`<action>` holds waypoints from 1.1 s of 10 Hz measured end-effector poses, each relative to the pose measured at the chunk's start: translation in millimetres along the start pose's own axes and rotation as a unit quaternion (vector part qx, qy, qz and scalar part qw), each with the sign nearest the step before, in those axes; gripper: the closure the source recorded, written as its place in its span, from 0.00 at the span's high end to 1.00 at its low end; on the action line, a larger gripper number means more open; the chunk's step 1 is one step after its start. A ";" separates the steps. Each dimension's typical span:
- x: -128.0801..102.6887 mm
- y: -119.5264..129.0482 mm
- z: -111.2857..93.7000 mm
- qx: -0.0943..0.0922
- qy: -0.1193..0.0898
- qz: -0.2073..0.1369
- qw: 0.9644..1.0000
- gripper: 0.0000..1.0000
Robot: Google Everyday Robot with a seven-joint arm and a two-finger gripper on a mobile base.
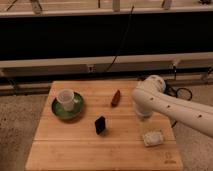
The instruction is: Knock the eraser over
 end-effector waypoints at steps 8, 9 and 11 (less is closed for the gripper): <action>-44.9 -18.1 9.7 -0.001 0.000 -0.046 0.999 0.15; -61.2 -22.1 10.6 -0.003 0.000 -0.058 0.998 0.05; -74.5 -24.6 11.8 -0.005 0.000 -0.070 0.998 0.02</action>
